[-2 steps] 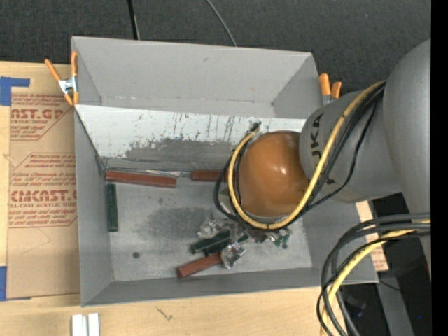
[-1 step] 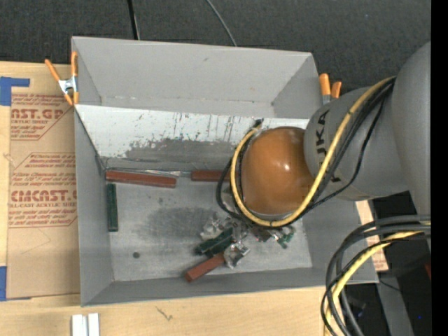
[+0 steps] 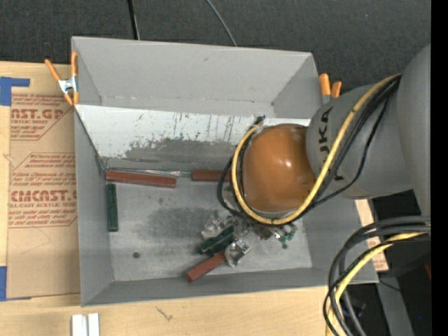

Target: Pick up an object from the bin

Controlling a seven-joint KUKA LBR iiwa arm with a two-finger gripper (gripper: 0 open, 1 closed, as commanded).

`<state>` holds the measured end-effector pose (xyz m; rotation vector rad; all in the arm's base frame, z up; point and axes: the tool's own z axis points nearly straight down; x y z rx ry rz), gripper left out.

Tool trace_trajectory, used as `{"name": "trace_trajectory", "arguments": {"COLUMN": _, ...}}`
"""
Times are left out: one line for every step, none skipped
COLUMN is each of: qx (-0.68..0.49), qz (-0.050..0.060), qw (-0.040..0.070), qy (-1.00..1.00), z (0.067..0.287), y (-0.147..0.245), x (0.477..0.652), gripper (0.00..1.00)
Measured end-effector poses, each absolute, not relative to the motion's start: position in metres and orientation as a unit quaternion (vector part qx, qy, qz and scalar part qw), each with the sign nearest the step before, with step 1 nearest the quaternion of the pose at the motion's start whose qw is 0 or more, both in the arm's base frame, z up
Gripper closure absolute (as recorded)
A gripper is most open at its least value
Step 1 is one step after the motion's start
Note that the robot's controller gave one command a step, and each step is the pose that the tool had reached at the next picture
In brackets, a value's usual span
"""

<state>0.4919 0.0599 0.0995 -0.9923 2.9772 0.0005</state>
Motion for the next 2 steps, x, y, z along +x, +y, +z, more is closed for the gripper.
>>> {"name": "trace_trajectory", "arguments": {"qx": -0.316, "qz": 0.0, "qw": 0.001, "qy": 0.949, "z": 0.1036, "y": 0.0602, "x": 0.4918, "gripper": 1.0}}
{"name": "trace_trajectory", "arguments": {"qx": -0.317, "qz": 0.001, "qw": -0.002, "qy": 0.949, "z": 0.1103, "y": 0.0602, "x": 0.4903, "gripper": 1.0}}
